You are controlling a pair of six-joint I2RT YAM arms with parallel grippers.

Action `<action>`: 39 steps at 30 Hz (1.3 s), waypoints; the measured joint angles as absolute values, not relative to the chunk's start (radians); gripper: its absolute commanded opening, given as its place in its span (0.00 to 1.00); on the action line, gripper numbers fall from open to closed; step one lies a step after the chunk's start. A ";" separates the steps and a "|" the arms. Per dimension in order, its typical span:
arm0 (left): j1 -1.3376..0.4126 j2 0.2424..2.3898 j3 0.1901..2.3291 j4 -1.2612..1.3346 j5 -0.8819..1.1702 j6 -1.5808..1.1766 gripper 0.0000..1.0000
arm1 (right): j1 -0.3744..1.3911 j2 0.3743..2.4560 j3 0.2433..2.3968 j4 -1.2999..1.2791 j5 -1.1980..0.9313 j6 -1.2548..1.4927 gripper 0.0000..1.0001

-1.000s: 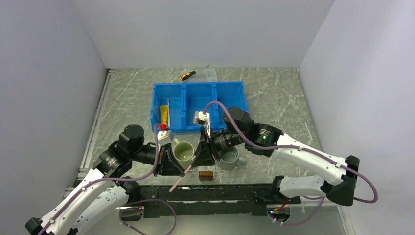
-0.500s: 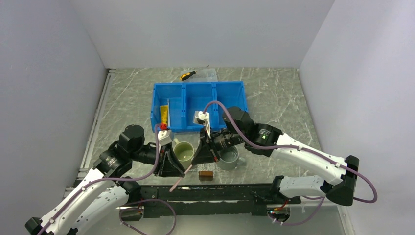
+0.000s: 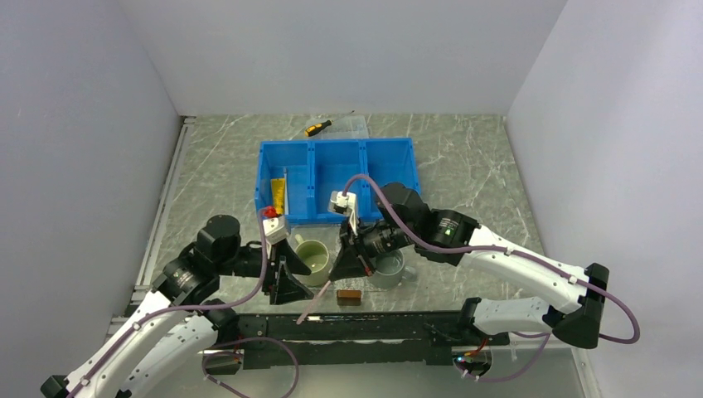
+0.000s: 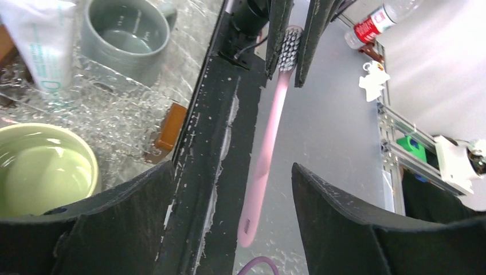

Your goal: Prepare toiletry sets of a toothbrush and toothpaste on the tray

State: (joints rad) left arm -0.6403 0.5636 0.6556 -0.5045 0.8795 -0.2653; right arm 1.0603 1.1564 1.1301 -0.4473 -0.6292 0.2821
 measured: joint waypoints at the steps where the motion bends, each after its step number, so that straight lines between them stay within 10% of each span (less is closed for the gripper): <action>1: -0.640 0.556 0.656 -0.506 0.864 -0.265 0.83 | 1.060 1.156 1.134 -0.472 -0.615 0.278 0.00; 13: -0.627 0.540 0.656 -0.537 0.745 -0.267 0.99 | 1.061 1.129 1.268 -0.755 -0.347 0.265 0.00; 39: -0.612 0.557 0.656 -0.558 0.685 -0.275 0.99 | 1.119 1.271 1.398 -0.959 0.210 0.425 0.00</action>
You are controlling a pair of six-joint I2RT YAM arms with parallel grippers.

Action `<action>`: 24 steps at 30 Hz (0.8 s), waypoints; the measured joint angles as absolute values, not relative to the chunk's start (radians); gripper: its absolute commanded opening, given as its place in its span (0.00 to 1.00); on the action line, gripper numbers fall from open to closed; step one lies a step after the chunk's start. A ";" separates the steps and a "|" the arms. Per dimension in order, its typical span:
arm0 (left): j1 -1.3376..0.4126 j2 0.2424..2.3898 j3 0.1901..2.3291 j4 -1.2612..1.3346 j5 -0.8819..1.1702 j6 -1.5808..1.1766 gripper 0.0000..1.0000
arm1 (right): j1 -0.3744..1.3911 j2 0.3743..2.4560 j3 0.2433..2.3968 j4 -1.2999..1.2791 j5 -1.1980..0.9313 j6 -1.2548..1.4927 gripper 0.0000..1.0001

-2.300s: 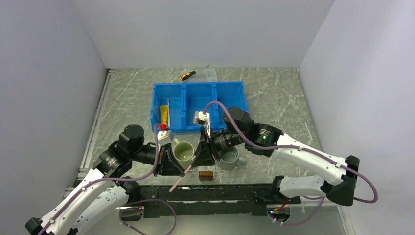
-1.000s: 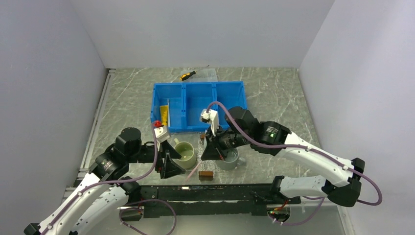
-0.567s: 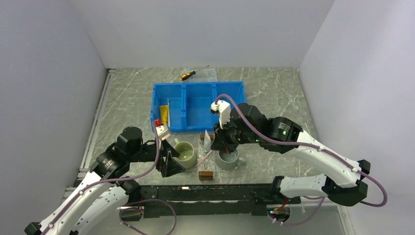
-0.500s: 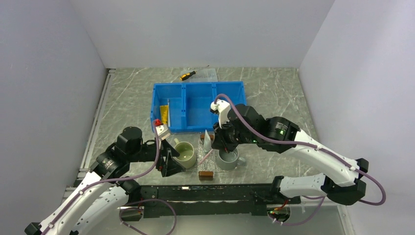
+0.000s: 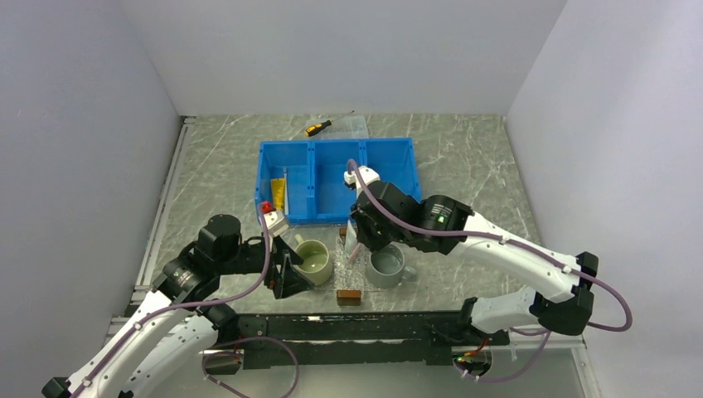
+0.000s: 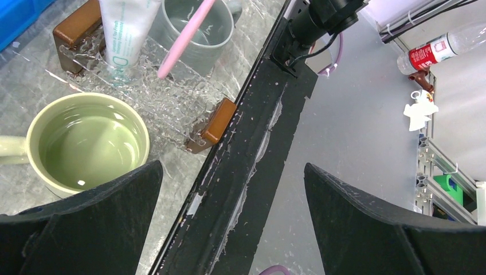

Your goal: Prepare toiletry sets of a toothbrush and toothpaste on the tray

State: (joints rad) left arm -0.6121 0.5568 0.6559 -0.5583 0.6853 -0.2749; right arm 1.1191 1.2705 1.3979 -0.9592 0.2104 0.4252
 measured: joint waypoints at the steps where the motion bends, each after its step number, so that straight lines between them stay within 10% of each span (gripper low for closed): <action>1: -0.612 0.557 0.656 -0.558 0.685 -0.275 0.99 | 1.121 1.279 1.398 -0.959 0.224 0.428 0.00; 24: -0.602 0.569 0.656 -0.559 0.684 -0.274 0.99 | 1.153 1.442 1.419 -0.949 0.265 0.431 0.00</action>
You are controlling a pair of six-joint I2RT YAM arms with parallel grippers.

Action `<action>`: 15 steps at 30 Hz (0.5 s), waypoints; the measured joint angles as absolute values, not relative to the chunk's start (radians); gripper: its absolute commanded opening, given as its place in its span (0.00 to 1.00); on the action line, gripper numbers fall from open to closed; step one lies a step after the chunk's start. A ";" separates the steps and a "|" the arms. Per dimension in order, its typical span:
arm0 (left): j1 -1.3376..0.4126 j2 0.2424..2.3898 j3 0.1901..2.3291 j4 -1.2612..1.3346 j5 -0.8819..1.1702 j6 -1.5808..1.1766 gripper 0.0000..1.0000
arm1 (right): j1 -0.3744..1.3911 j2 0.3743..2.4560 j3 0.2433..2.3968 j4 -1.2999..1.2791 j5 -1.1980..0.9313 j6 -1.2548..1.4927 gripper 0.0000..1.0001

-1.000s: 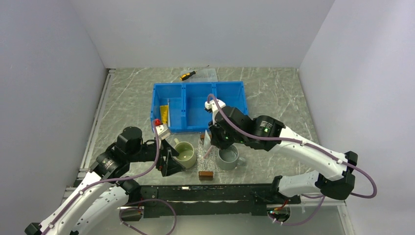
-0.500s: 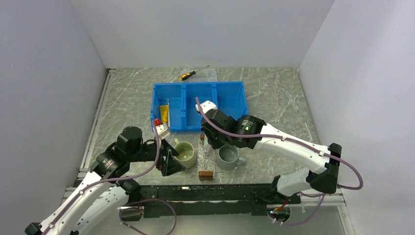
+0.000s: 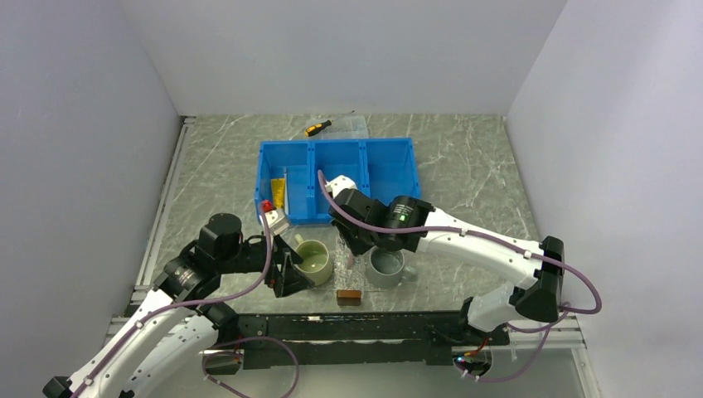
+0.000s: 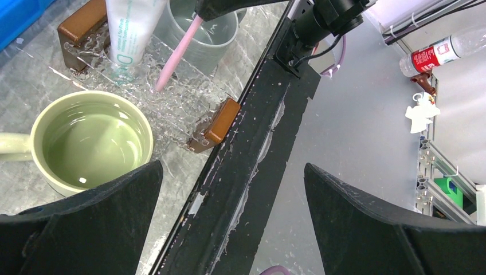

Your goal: Prepare toiletry sets of a toothbrush and toothpaste on the tray

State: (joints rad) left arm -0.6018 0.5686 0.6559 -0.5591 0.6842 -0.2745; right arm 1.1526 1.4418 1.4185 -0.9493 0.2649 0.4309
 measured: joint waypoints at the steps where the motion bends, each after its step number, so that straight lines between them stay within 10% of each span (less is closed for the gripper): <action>1: -0.601 0.569 0.656 -0.559 0.684 -0.274 0.99 | 1.153 1.445 1.419 -0.949 0.265 0.431 0.00; 15: -0.599 0.569 0.656 -0.559 0.685 -0.274 0.99 | 1.156 1.456 1.390 -0.926 0.267 0.436 0.00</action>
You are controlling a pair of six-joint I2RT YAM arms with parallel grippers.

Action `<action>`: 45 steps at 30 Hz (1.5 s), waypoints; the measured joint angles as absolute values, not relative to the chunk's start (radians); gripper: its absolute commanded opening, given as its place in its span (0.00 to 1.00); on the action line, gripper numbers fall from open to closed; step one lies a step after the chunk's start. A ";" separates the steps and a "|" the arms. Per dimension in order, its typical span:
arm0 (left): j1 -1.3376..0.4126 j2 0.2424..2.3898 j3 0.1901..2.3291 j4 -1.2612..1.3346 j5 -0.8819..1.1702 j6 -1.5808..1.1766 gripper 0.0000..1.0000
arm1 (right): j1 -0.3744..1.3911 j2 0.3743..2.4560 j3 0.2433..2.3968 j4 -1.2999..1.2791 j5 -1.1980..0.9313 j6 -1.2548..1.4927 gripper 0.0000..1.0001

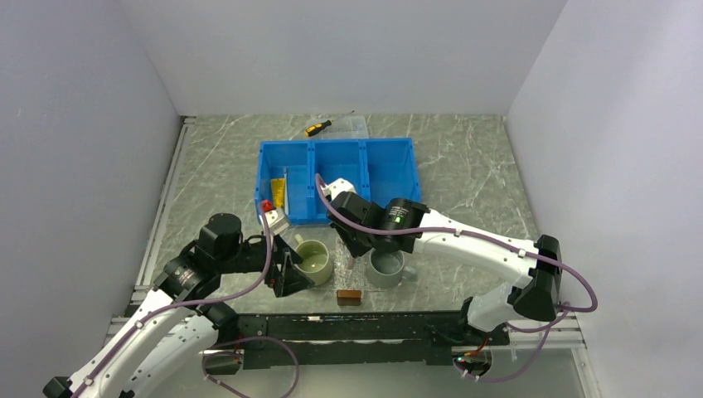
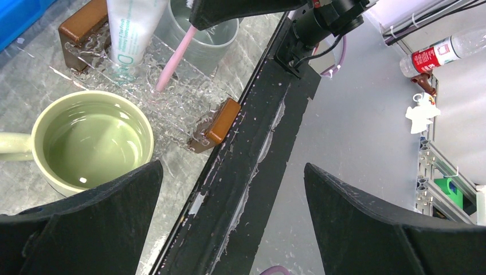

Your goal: Prepare toiletry sets of a toothbrush and toothpaste on the tray

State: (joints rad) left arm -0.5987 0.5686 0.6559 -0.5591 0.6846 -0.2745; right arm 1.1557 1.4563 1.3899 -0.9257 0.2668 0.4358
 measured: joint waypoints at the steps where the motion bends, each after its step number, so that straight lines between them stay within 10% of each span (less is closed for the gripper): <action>1: -0.599 0.569 0.656 -0.559 0.685 -0.274 0.99 | 1.156 1.458 1.389 -0.926 0.270 0.437 0.00; 45: -0.592 0.580 0.656 -0.559 0.692 -0.274 0.99 | 1.169 1.461 1.345 -0.873 0.298 0.457 0.00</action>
